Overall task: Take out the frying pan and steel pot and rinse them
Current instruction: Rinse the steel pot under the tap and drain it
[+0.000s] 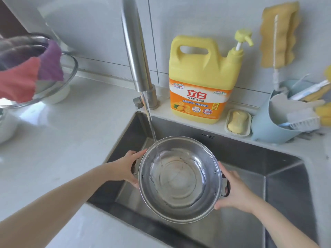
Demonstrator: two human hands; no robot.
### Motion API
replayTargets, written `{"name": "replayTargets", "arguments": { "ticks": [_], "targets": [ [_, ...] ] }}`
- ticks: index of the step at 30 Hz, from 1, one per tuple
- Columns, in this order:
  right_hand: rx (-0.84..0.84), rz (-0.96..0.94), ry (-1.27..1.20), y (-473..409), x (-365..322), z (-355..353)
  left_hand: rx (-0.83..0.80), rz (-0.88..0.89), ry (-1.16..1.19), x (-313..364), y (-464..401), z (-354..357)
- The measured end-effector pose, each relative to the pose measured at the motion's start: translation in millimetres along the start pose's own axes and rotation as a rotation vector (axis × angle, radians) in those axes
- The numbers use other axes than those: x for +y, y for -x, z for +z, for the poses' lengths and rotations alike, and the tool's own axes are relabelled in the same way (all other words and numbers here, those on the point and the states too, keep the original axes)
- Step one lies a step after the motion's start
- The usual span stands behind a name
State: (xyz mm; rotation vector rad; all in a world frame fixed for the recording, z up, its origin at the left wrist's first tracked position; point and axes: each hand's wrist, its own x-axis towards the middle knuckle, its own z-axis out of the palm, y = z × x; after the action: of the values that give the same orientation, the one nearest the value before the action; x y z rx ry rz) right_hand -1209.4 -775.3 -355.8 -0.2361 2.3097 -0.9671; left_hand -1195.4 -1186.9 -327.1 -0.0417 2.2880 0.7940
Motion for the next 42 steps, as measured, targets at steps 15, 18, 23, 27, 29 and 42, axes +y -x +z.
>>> {"name": "replayTargets", "arguments": {
  "ticks": [15, 18, 23, 27, 29, 42],
  "targets": [
    [0.083, -0.109, -0.082, 66.6, -93.1, -61.5, 0.151, 0.086, 0.214, 86.5, 103.9, -86.1],
    [0.114, -0.197, -0.098, 76.5, -107.4, -77.4, 0.196, 0.109, 0.233, 95.7, 109.1, -87.8],
    [0.096, -0.209, -0.128, 97.0, -128.0, -100.8, 0.234, 0.154, 0.226, 105.7, 120.0, -89.5],
    [0.027, -0.16, -0.217, 103.1, -134.0, -108.0, 0.224, 0.135, 0.297, 108.5, 123.2, -90.2],
    [0.006, -0.117, -0.243, 102.8, -135.5, -109.1, 0.202, 0.116, 0.323, 104.7, 122.8, -93.0],
    [0.105, -0.117, -0.242, 102.6, -158.4, -97.9, 0.263, 0.095, 0.338, 94.9, 130.7, -95.5]
  ]
}}
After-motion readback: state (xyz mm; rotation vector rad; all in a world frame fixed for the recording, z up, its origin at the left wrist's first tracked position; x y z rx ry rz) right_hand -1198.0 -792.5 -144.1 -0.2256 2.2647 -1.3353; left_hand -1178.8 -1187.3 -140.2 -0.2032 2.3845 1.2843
